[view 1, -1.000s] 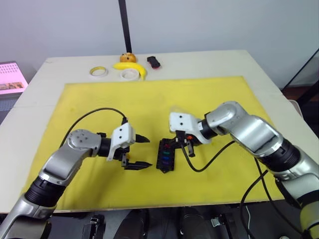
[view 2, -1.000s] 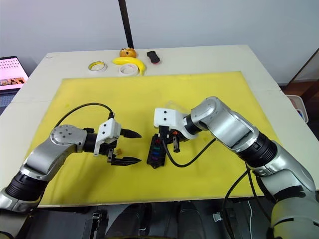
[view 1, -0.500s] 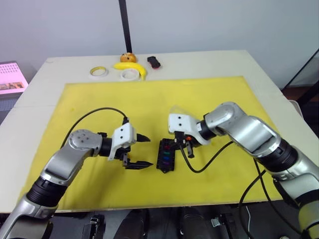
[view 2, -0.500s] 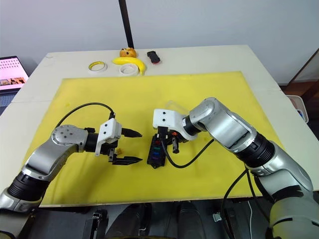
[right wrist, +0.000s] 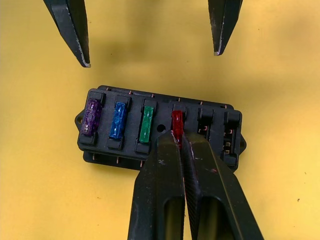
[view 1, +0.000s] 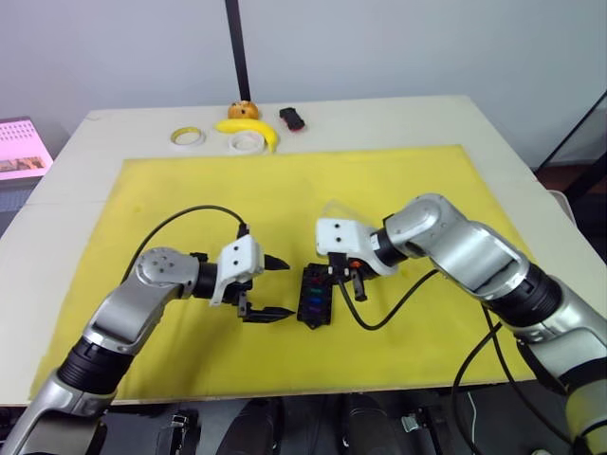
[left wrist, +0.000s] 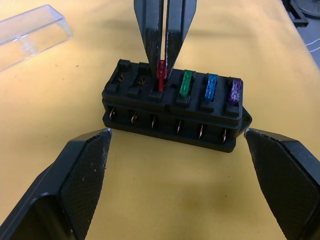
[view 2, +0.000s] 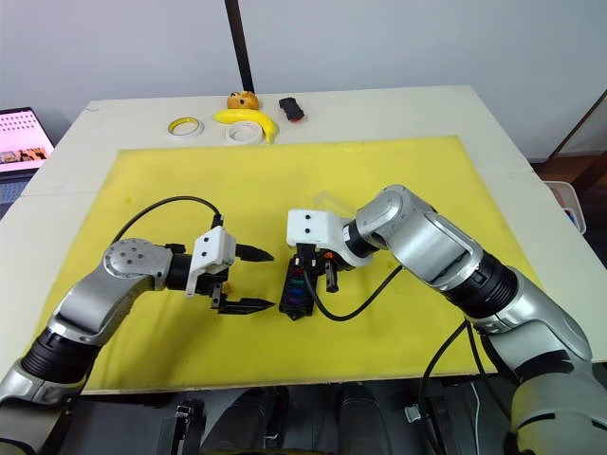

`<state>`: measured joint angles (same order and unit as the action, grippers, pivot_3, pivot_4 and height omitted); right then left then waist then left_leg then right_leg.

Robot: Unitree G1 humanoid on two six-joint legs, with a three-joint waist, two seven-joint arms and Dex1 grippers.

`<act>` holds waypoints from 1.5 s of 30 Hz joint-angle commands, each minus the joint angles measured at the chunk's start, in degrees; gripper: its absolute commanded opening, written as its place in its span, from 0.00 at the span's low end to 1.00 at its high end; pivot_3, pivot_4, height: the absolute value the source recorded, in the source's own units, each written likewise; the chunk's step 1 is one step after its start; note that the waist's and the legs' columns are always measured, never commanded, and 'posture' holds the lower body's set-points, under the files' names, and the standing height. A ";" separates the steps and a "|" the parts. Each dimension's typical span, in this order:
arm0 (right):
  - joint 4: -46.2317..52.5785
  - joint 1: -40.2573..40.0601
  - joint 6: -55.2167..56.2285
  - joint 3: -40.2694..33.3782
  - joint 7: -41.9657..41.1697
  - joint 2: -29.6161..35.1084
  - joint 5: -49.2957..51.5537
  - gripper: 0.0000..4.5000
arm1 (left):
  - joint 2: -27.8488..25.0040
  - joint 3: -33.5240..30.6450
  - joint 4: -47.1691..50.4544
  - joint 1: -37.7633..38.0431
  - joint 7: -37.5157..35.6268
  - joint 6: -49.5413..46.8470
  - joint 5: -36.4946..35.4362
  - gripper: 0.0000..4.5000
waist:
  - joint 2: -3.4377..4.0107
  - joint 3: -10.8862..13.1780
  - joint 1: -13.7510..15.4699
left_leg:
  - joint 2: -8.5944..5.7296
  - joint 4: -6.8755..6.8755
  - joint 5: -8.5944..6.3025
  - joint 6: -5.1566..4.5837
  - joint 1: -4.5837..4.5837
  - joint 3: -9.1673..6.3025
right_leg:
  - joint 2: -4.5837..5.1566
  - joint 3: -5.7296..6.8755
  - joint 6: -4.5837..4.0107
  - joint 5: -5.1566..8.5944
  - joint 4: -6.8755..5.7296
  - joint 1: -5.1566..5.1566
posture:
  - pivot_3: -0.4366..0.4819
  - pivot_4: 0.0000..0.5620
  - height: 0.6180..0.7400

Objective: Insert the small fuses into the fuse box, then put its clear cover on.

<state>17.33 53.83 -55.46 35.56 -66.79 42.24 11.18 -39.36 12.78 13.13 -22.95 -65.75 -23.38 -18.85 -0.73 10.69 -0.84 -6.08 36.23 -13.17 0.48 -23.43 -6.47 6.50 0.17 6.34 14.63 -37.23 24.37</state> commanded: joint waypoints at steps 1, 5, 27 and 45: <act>0.41 0.48 -0.17 1.43 0.08 0.07 -1.61 0.00 | 0.07 -0.06 1.32 -0.61 0.16 0.48 0.24 0.99 | 0.00 0.00 -0.03 | 0.00 0.00 0.00 0.00 0.00 0.00 | 0.00 0.00 0.00 0.00 0.00 0.00 | 0.48 0.27 1.00; 0.74 0.31 0.01 1.61 -0.08 0.00 -2.00 0.00 | 0.06 -0.15 1.45 -0.53 0.13 0.43 0.34 0.99 | 0.00 0.00 -0.03 | 0.00 0.00 0.00 0.00 0.00 0.00 | -0.01 0.00 0.00 0.00 0.00 0.00 | 0.48 0.27 1.00; 0.02 1.02 0.02 -0.06 -0.86 -0.91 -2.00 0.31 | 0.05 -0.06 0.90 -0.68 -0.19 0.82 1.47 1.00 | 0.00 0.00 0.01 | 0.00 0.00 0.00 0.00 0.01 0.00 | -0.01 0.00 0.00 0.00 0.00 -0.01 | 0.48 0.27 1.00; 0.16 -1.39 7.96 -12.28 -4.29 2.20 3.45 0.31 | -0.30 -0.71 0.17 -1.13 -0.71 0.93 1.70 1.00 | -0.01 0.00 0.11 | -0.01 0.00 0.00 0.00 0.00 0.00 | -0.01 0.00 0.01 -0.01 0.00 0.00 | 0.48 0.27 1.00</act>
<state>16.37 53.48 -49.96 26.61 -70.72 44.58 12.65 -39.34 12.77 13.03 -23.01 -66.20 -23.27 -16.93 -0.73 10.69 -0.73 -6.08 36.23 -13.17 0.48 -23.43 -6.47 6.48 0.17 6.35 14.63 -37.23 24.37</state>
